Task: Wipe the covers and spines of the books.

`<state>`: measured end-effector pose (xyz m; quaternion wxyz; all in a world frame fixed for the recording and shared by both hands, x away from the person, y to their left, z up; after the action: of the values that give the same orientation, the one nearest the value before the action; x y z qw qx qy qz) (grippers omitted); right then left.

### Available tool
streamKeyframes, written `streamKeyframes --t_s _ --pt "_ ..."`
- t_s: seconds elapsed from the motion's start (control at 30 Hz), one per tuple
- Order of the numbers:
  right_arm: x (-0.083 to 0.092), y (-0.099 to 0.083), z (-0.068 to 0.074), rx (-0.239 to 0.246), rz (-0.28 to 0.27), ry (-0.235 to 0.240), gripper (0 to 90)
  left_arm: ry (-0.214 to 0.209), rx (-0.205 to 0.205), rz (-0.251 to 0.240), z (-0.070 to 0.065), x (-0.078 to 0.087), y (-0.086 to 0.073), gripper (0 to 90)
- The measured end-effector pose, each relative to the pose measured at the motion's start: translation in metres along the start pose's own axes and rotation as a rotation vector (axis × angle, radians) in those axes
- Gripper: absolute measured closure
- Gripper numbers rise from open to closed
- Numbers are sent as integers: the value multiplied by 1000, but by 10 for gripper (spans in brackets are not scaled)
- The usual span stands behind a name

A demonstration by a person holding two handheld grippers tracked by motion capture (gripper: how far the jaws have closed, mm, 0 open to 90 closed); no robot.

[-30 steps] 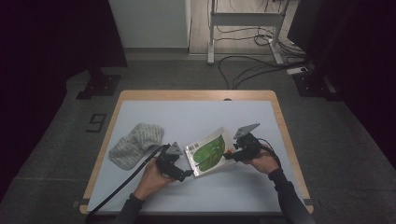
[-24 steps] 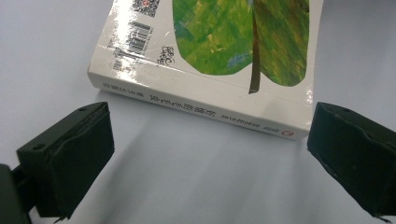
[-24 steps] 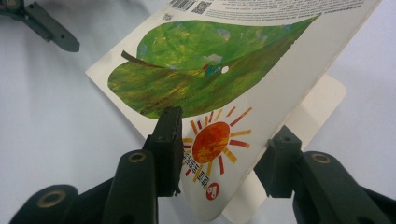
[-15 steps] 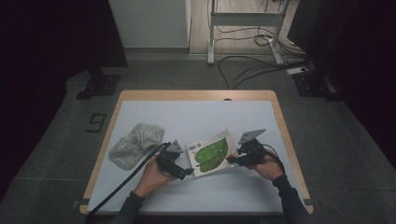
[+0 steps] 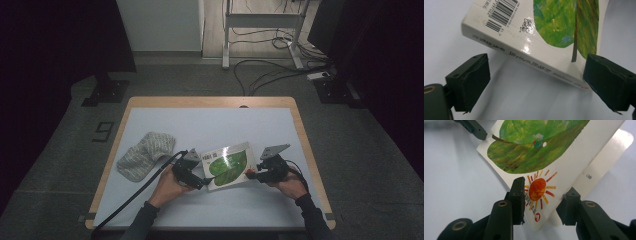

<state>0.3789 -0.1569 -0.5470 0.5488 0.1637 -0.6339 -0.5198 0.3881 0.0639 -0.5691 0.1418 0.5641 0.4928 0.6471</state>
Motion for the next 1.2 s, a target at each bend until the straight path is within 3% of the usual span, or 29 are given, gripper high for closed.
streamKeyframes --t_s 0.37,0.63,0.73,0.8,0.9,1.07,1.2 --pt "0 -10 -2 -29 -7 13 605 -24 -17 -27 -7 -3 11 200" --pt "3 -14 -6 -17 8 -21 503 -24 -23 -32 -9 0 15 266" --pt "5 -10 -12 -52 -8 -48 418 -19 -28 -29 -9 0 16 275" --pt "4 -10 -18 -69 2 -93 373 -19 -31 -25 -9 1 16 282" --pt "0 -8 -25 -101 -6 -104 321 -21 -28 -22 -9 2 17 292" --pt "-10 0 -32 -143 -28 -76 306 -27 -23 -22 -8 5 19 332" --pt "-14 8 -35 -177 -42 -41 361 -14 -20 -30 -7 8 23 372"
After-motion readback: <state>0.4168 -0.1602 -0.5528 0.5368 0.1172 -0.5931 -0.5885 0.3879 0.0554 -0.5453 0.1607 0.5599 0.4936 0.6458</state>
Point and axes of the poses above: each handheld gripper's, and its own axes: x roughly backward along the jaws, y roughly out of its top, z roughly to its left, the point moved 8 cm from there along -x, roughly forward along the jaws, and after that the axes turned 11 degrees about -z, right-handed, at the moved point
